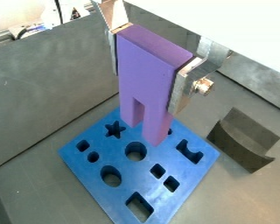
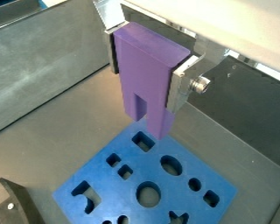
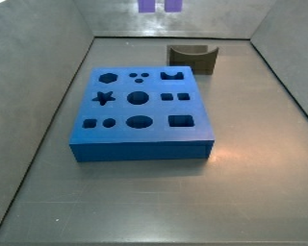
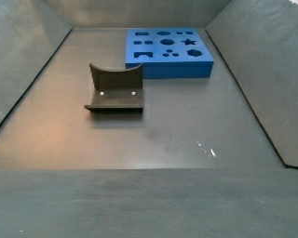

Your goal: Insert the double-square object.

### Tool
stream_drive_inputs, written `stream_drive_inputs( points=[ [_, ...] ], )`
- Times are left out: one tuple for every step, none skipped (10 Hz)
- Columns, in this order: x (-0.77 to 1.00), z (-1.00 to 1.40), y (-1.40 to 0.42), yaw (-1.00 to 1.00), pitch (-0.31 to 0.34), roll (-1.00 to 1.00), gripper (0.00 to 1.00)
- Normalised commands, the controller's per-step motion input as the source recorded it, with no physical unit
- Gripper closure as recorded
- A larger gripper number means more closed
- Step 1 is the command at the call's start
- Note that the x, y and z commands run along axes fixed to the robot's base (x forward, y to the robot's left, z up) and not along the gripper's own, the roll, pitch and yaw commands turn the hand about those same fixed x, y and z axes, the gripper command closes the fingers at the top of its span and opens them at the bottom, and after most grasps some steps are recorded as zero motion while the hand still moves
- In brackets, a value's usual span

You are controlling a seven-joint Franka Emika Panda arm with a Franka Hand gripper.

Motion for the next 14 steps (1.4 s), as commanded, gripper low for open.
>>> stream_drive_inputs(
  points=[
    [0.66,-0.90,0.14,0.23,0.000,0.05,1.00],
    [0.56,-0.90,0.17,0.29,0.000,0.06,1.00],
    [0.52,-1.00,0.15,0.27,0.000,0.06,1.00],
    [0.26,-1.00,0.17,0.00,0.000,0.08,1.00],
    [0.09,-1.00,0.22,0.00,0.000,0.11,1.00],
    [0.10,-1.00,0.19,-0.01,0.000,0.10,1.00],
    [0.10,-1.00,0.17,-0.09,0.000,0.09,1.00],
    [0.07,-0.95,0.10,-0.03,0.000,0.09,1.00],
    [0.06,-0.93,0.05,-0.02,0.000,0.11,1.00],
    [0.06,-0.80,0.05,-0.01,0.000,0.08,1.00],
    [0.12,-0.65,0.00,-0.01,0.019,0.10,1.00],
    [0.05,-0.49,0.00,-0.01,0.007,0.08,1.00],
    [0.01,-0.36,0.00,-0.07,0.024,0.07,1.00],
    [0.14,-0.26,0.00,-0.13,0.093,0.12,1.00]
  ],
)
